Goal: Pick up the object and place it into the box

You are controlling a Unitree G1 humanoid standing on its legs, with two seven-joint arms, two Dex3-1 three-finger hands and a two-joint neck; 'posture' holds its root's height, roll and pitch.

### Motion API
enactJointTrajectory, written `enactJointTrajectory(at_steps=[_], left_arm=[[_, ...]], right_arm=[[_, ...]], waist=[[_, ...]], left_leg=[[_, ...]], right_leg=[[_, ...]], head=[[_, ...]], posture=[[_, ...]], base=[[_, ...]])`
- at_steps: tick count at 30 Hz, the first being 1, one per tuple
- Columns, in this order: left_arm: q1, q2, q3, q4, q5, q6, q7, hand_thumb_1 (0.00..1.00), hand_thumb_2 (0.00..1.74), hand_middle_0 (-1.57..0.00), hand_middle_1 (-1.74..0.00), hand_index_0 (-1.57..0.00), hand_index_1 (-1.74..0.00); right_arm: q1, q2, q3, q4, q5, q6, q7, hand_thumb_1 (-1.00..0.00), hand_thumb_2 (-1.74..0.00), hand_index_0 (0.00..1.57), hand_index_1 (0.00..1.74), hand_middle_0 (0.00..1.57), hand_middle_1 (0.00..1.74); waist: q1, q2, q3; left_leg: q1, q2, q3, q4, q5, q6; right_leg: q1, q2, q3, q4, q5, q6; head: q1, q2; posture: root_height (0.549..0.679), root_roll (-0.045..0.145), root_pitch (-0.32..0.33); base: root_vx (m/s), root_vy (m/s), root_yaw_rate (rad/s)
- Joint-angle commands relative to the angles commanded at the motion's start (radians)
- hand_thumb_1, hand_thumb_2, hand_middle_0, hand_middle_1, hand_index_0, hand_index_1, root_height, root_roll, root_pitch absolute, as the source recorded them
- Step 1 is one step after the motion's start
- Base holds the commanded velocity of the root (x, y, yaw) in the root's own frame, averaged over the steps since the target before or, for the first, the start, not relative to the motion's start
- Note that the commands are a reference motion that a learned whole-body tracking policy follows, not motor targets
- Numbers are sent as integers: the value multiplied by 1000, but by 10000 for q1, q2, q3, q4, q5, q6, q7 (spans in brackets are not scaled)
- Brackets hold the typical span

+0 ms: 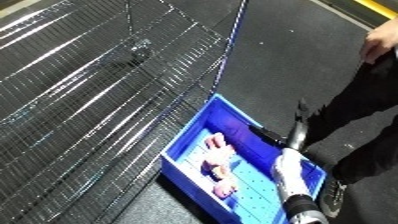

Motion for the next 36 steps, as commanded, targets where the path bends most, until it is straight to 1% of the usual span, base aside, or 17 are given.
enactJointTrajectory(at_steps=[2,3,5,7,8,10,11,12,14,15,16,17,18,21,28,32,36], left_arm=[[28,-25,43,7,8,12,6,1000,1740,-1570,-1740,-1570,-1740],[99,-74,131,-1,7,38,19,1000,1740,-1570,-1740,-1570,-1740],[137,-96,172,-19,-9,51,24,1000,1740,-1570,-1740,-1570,-1740],[272,-167,313,-101,-72,107,38,1000,1740,-1570,-1740,-1570,-1740],[272,-167,313,-101,-72,107,38,1000,1740,-1570,-1740,-1570,-1740],[395,-239,439,-187,-106,167,51,1000,1740,-1570,-1740,-1570,-1740],[395,-239,439,-187,-106,167,51,1000,1740,-1570,-1740,-1570,-1740],[463,-277,518,-262,-103,209,57,1000,1740,-1570,-1740,-1570,-1740],[485,-286,547,-294,-98,228,58,1000,1740,-1570,-1740,-1570,-1740],[522,-292,611,-389,-105,271,48,1000,1740,-1570,-1740,-1570,-1740],[522,-292,611,-389,-105,271,48,1000,1740,-1570,-1740,-1570,-1740],[540,-279,656,-476,-110,313,21,1000,1740,-1570,-1740,-1570,-1740],[546,-270,674,-524,-108,335,5,1000,1740,-1570,-1740,-1570,-1740],[569,-243,715,-624,-74,388,-25,1000,1740,-1570,-1740,-1570,-1740],[639,-168,820,-838,74,557,-109,1000,1740,-1570,-1740,-1570,-1740],[605,-176,867,-877,146,579,-103,1000,1740,-1570,-1740,-1570,-1740],[537,-177,908,-858,210,598,-88,1000,1740,-1570,-1740,-1570,-1740]], right_arm=[[22,4,108,-110,-89,46,71,0,0,0,0,0,0],[58,38,313,-400,-269,112,196,0,0,0,0,0,0],[62,74,398,-573,-329,119,247,0,0,0,0,0,0],[50,240,656,-1213,-483,112,394,0,0,0,0,0,0],[50,240,656,-1213,-483,112,394,0,0,0,0,0,0],[-24,466,933,-1890,-584,53,534,0,0,0,0,0,0],[-24,466,933,-1890,-584,53,534,0,0,0,0,0,0],[-111,649,1165,-2388,-613,9,665,0,0,0,0,0,0],[-140,725,1258,-2588,-619,7,719,0,0,0,0,0,0],[-218,889,1536,-3073,-622,26,897,0,0,0,0,0,0],[-218,889,1536,-3073,-622,26,897,0,0,0,0,0,0],[-275,1007,1803,-3475,-679,91,1045,0,0,0,0,0,0],[-317,1062,1955,-3680,-729,127,1123,0,0,0,0,0,0],[-424,1164,2295,-4073,-943,251,1237,0,0,0,0,0,0],[-758,1236,3241,-4592,-1454,594,1585,0,0,0,0,0,0],[-997,1291,3676,-4784,-1515,666,1719,0,0,0,0,0,0],[-1170,1295,4006,-4922,-1614,716,1814,0,0,0,0,0,0]], waist=[[40,-20,12],[131,-54,41],[181,-67,56],[350,-111,100],[350,-111,100],[534,-146,129],[534,-146,129],[662,-172,150],[706,-184,158],[836,-209,175],[836,-209,175],[957,-234,175],[1030,-245,173],[1186,-281,169],[1589,-351,258],[1797,-393,328],[1970,-448,354]], left_leg=[[-2,-2,-10,-4,5,1],[-10,-5,-30,-17,20,3],[-15,-6,-39,-25,28,6],[-38,-12,-74,-41,51,17],[-38,-12,-74,-41,51,17],[-68,-15,-109,-48,68,30],[-68,-15,-109,-48,68,30],[-91,-16,-128,-40,70,40],[-99,-16,-135,-33,70,44],[-116,-3,-138,-37,78,46],[-116,-3,-138,-37,78,46],[-130,13,-141,-67,100,39],[-141,19,-147,-87,115,36],[-185,9,-202,-124,160,32],[-323,-61,-396,-179,274,30],[-399,-121,-500,-198,311,40],[-446,-162,-585,-202,317,60]], right_leg=[[3,4,-10,13,-14,1],[8,9,-31,39,-43,4],[6,10,-43,51,-54,7],[-6,11,-79,94,-86,20],[-6,11,-79,94,-86,20],[-11,5,-120,136,-119,32],[-11,5,-120,136,-119,32],[-12,2,-154,174,-150,39],[-15,1,-168,195,-163,41],[-22,-13,-212,246,-210,51],[-22,-13,-212,246,-210,51],[-26,-29,-254,290,-253,61],[-27,-37,-277,314,-275,66],[-41,-42,-320,363,-309,72],[-129,-77,-413,484,-361,75],[-181,-93,-454,541,-348,83],[-191,-121,-496,565,-326,86]], head=[[-51,-1],[-269,-28],[-412,-19],[-829,-24],[-829,-24],[-1546,57],[-1546,57],[-2104,193],[-2104,193],[-2958,491],[-2958,491],[-3495,592],[-3743,625],[-4589,719],[-6518,951],[-7498,1124],[-8202,1236]], posture=[[637,79,-224],[636,77,-224],[636,76,-224],[635,73,-224],[635,73,-224],[634,70,-224],[634,70,-224],[634,68,-224],[634,67,-224],[633,65,-224],[633,65,-224],[632,63,-224],[632,62,-224],[631,59,-224],[628,55,-225],[627,53,-226],[627,52,-226]], base=[[3,-10,59],[5,-7,60],[4,-6,63],[6,-6,74],[6,-5,71],[7,-9,73],[7,-10,71],[3,-16,85],[-1,-14,61],[3,-11,116],[3,-11,116],[10,-5,141],[11,-5,171],[8,-5,146],[0,-3,109],[0,-1,70],[5,3,41]])
